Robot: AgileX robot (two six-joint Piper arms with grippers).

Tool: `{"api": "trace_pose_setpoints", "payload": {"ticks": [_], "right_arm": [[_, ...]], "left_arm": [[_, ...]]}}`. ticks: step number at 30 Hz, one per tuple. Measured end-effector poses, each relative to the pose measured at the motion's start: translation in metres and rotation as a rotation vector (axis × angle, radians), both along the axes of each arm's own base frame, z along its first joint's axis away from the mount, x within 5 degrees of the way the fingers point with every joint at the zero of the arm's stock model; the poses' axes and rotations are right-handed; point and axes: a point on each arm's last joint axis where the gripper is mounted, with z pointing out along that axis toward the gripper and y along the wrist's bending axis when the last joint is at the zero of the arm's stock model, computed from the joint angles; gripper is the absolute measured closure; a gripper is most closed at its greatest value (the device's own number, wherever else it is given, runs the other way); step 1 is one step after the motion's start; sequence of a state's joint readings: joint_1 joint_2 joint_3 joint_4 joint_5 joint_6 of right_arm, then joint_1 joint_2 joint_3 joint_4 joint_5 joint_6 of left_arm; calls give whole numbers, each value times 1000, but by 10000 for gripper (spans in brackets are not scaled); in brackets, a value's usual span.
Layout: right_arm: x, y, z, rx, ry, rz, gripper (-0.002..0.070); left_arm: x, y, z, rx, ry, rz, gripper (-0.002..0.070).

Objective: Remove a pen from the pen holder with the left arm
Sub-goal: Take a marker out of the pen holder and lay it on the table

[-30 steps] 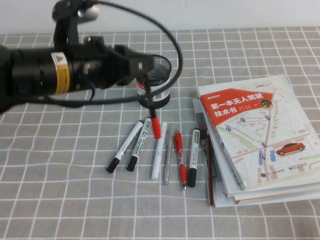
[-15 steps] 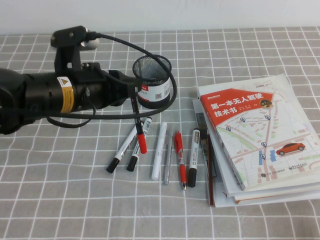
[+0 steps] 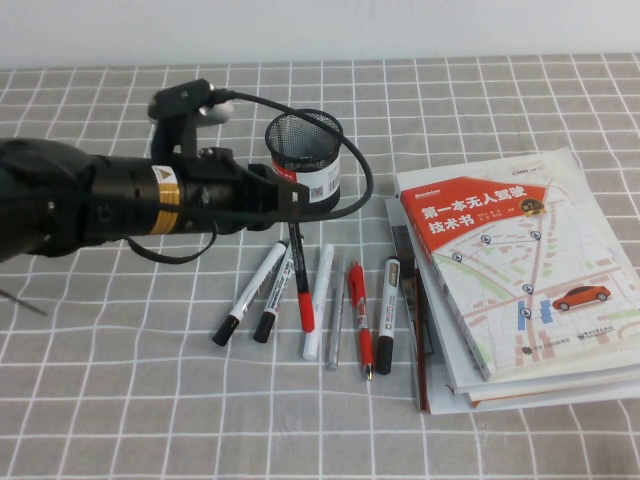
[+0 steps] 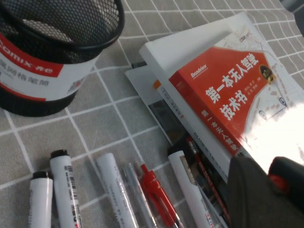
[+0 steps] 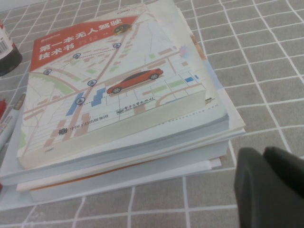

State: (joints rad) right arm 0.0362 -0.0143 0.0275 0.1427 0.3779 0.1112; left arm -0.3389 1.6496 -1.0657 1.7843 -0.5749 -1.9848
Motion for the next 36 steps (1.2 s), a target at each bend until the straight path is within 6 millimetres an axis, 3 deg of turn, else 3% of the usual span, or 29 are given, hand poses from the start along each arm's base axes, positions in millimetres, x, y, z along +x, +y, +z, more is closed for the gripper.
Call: {"api": "trace_pose_setpoints", "payload": {"ticks": [10, 27, 31, 36], "right_arm": [[0, 0, 0, 0, 0, 0, 689], [0, 0, 0, 0, 0, 0, 689], [0, 0, 0, 0, 0, 0, 689], [0, 0, 0, 0, 0, 0, 689]], "left_arm": [[17, -5, -36, 35, 83, 7, 632], [25, -6, -49, 59, 97, 23, 631], [26, -5, -49, 67, 89, 35, 578], [27, -4, -49, 79, 77, 53, 409]]}}
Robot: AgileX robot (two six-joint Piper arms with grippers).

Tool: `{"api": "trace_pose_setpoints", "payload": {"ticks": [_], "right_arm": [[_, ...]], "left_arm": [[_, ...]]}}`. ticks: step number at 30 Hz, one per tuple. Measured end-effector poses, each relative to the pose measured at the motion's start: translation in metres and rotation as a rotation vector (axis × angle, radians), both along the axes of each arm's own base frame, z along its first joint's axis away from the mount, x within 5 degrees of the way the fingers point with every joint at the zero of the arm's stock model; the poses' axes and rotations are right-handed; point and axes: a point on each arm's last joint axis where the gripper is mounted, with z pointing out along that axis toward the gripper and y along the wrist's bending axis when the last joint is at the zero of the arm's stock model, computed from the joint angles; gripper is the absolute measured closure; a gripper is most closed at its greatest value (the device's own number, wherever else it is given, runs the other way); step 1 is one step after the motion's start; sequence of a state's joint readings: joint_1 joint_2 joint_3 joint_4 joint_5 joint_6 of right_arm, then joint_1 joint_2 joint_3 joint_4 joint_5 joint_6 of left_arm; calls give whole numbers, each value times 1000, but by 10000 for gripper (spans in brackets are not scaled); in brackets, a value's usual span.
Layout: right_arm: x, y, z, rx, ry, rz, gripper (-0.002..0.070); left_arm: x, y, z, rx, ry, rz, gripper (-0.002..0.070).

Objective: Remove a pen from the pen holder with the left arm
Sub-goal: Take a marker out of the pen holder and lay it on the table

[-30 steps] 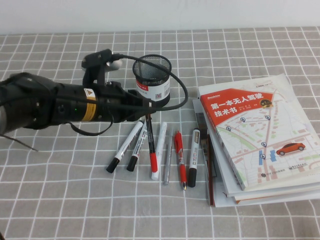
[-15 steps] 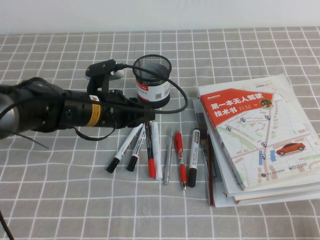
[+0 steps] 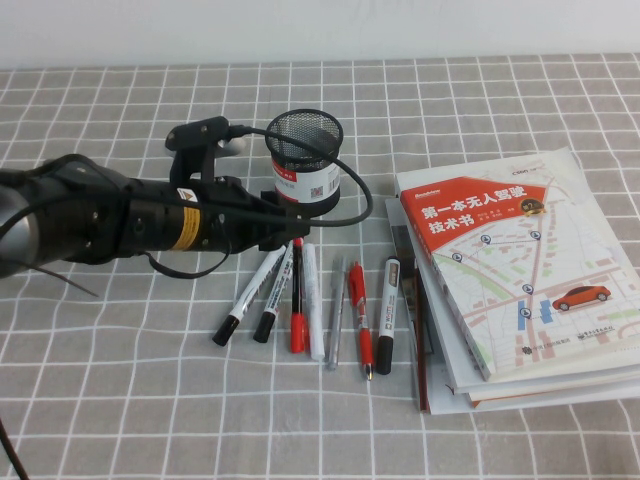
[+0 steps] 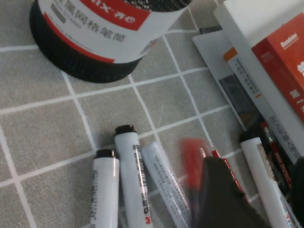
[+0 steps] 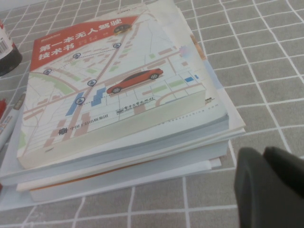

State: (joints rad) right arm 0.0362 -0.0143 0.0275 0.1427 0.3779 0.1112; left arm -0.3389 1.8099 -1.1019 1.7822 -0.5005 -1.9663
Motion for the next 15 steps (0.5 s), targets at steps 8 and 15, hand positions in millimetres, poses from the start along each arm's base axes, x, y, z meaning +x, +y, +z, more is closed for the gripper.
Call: {"api": "trace_pose_setpoints", "payload": {"ticks": [8, 15], "right_arm": [[0, 0, 0, 0, 0, 0, 689], [0, 0, 0, 0, 0, 0, 689]], "left_arm": [[1, 1, 0, 6, -5, 10, 337], [-4, 1, 15, -15, -38, -6, 521]]}}
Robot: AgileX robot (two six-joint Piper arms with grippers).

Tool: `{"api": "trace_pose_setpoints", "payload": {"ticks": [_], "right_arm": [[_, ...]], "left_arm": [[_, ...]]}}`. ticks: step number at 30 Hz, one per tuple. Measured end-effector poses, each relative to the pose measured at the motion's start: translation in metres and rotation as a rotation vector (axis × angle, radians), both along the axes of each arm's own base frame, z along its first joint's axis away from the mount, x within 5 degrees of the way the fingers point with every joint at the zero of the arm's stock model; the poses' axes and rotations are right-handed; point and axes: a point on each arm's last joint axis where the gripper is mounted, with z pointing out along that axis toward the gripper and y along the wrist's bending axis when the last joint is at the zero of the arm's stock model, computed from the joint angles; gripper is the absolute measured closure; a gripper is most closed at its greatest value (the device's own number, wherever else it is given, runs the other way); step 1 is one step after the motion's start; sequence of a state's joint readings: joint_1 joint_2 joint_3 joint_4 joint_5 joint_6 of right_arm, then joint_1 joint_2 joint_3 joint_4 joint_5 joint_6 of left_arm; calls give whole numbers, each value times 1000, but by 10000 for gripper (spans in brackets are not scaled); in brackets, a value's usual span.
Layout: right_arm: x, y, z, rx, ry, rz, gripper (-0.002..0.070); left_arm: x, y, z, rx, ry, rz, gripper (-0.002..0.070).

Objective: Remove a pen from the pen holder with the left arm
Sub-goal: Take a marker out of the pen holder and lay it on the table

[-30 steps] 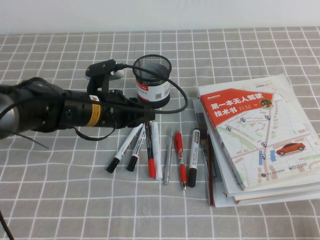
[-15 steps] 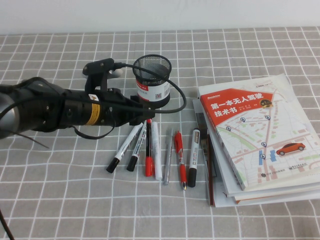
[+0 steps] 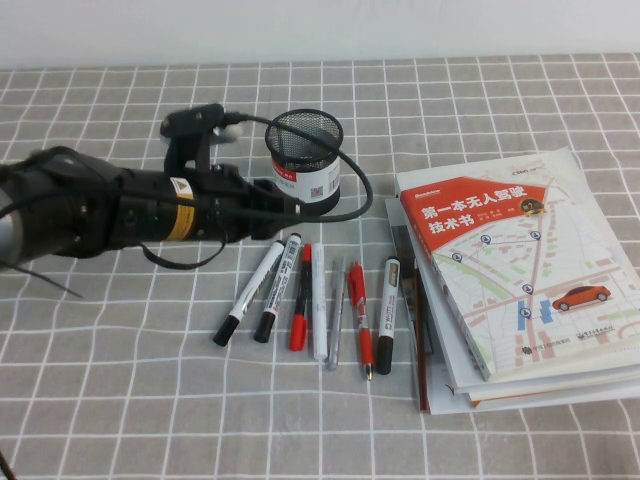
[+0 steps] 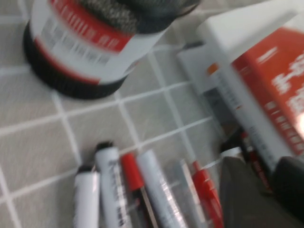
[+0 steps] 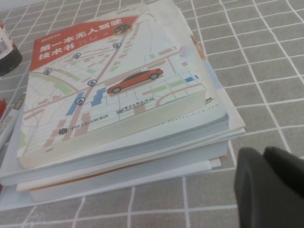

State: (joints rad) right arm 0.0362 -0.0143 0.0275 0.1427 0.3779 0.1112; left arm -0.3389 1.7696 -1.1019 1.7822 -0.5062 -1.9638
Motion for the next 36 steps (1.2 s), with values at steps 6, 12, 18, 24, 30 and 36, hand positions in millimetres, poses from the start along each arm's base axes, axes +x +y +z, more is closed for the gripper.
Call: {"api": "trace_pose_setpoints", "payload": {"ticks": [6, 12, 18, 24, 30, 36], "right_arm": [[0, 0, 0, 0, 0, 0, 689], [0, 0, 0, 0, 0, 0, 689], [0, 0, 0, 0, 0, 0, 689], [0, 0, 0, 0, 0, 0, 689], [0, 0, 0, 0, 0, 0, 689], [0, 0, 0, 0, 0, 0, 689]], "left_arm": [[-23, 6, 63, -22, -212, -62, 662], [-73, 24, 99, -32, -340, -71, 674], [-139, 49, 97, -35, -384, -52, 675], [-189, 68, 83, -45, -423, -39, 675], [-213, 85, 87, -89, -490, 86, 675], [-232, 98, 102, -131, -600, 168, 675]]}}
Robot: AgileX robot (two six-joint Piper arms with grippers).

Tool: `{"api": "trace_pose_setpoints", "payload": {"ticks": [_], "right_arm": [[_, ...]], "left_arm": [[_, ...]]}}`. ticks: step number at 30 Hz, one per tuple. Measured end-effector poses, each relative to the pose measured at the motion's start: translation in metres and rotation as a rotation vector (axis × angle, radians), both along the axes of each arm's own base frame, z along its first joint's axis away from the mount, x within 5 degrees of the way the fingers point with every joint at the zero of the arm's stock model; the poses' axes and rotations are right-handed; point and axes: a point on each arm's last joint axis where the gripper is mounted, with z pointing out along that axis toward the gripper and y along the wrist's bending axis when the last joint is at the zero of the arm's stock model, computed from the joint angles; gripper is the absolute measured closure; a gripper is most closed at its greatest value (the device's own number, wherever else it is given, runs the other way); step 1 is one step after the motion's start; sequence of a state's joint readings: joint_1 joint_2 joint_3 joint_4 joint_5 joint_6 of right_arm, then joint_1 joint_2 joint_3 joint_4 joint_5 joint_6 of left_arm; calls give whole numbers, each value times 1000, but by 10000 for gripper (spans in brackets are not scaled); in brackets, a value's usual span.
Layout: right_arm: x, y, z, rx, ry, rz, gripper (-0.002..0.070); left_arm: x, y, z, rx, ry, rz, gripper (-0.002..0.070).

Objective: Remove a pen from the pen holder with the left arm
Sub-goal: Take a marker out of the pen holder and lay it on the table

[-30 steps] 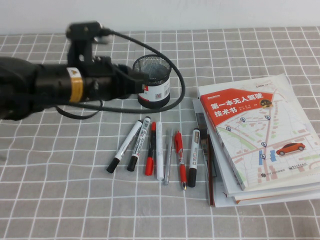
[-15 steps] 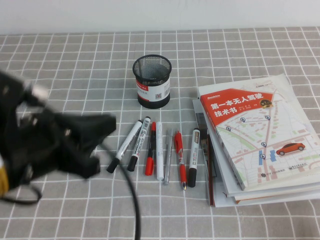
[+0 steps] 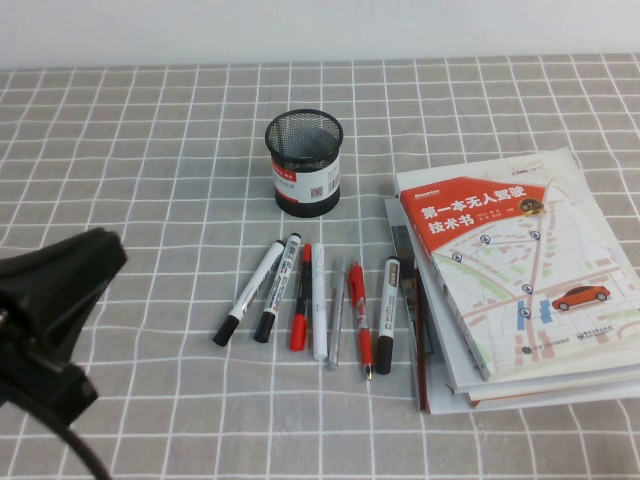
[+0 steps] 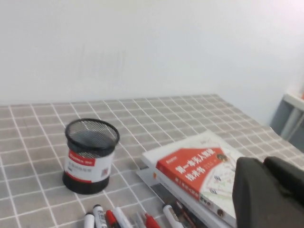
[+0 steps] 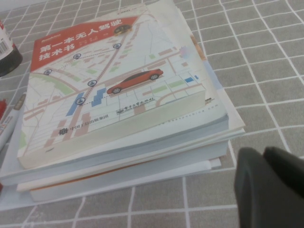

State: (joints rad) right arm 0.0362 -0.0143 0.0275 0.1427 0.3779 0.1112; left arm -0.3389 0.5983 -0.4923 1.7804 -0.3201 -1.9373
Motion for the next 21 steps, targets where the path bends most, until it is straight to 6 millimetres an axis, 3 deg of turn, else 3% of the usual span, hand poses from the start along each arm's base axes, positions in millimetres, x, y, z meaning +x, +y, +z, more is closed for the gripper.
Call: {"api": "trace_pose_setpoints", "payload": {"ticks": [14, 21], "right_arm": [[0, 0, 0, 0, 0, 0, 689], [0, 0, 0, 0, 0, 0, 689]], "left_arm": [[-34, 27, -55, -351, 111, 171, 675], [-48, 48, -74, -289, -14, 328, 675]]}}
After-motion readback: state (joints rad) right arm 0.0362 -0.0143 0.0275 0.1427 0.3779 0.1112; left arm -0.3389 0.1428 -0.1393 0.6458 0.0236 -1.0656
